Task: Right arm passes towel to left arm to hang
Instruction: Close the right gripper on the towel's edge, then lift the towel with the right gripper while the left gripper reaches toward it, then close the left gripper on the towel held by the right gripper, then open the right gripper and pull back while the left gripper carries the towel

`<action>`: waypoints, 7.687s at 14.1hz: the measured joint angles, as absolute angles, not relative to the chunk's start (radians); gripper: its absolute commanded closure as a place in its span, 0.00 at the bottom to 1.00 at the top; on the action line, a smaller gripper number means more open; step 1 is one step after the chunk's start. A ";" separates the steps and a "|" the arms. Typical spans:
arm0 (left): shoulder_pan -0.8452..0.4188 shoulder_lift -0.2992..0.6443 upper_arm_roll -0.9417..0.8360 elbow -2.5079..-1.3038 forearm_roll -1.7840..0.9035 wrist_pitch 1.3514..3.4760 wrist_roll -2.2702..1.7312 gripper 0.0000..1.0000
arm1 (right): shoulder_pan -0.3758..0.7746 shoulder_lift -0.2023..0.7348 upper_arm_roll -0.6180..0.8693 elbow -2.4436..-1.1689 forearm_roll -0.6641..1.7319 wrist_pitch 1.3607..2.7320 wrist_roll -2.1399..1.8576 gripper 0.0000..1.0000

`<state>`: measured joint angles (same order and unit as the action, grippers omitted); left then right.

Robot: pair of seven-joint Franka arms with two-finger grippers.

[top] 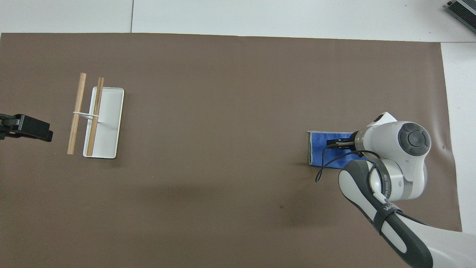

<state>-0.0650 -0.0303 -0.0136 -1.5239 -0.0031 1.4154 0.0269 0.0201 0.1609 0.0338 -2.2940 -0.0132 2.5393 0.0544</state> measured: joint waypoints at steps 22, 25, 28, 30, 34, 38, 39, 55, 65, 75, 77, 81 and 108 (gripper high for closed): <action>-0.065 -0.030 -0.014 -1.524 -0.003 1.415 0.027 0.00 | 0.046 0.156 0.049 -2.267 -0.013 2.512 0.052 1.00; -0.065 -0.030 -0.014 -1.524 -0.003 1.415 0.027 0.00 | 0.052 0.147 0.091 -2.168 0.001 2.411 0.029 1.00; -0.065 -0.030 -0.014 -1.524 -0.003 1.415 0.027 0.00 | 0.056 0.135 0.101 -2.103 0.176 2.366 -0.062 1.00; -0.065 -0.030 -0.014 -1.524 -0.003 1.415 0.027 0.00 | 0.055 0.126 0.101 -2.044 0.316 2.317 -0.126 1.00; -0.065 -0.030 -0.014 -1.524 -0.003 1.415 0.027 0.00 | 0.041 0.109 0.099 -1.899 0.602 2.186 -0.183 1.00; -0.065 -0.030 -0.014 -1.524 -0.003 1.414 0.027 0.00 | 0.035 0.088 0.100 -1.862 0.914 2.160 -0.199 1.00; -0.065 -0.030 -0.014 -1.524 -0.003 1.411 0.027 0.00 | 0.038 0.085 0.102 -1.861 0.979 2.160 -0.200 1.00; -0.157 -0.060 -0.036 -1.732 -0.536 1.880 -0.662 0.00 | 0.172 0.065 0.154 -1.862 1.710 2.248 -0.203 1.00; -0.369 -0.061 -0.039 -1.755 -0.621 2.193 -1.063 0.00 | 0.182 0.065 0.154 -1.876 1.728 2.261 -0.220 1.00; -0.489 -0.045 -0.038 -1.828 -0.621 2.505 -1.153 0.00 | 0.182 0.065 0.154 -1.877 1.728 2.261 -0.220 1.00; -0.514 -0.034 -0.039 -1.829 -0.621 2.535 -1.164 0.18 | 0.182 0.065 0.154 -1.877 1.728 2.261 -0.220 1.00; -0.518 -0.018 -0.036 -1.829 -0.620 2.554 -1.163 1.00 | 0.182 0.065 0.153 -1.878 1.728 2.261 -0.220 1.00; -0.377 -0.029 -0.008 -1.976 -0.481 2.662 -1.132 1.00 | 0.110 0.050 0.144 -1.968 0.899 2.496 -0.175 0.00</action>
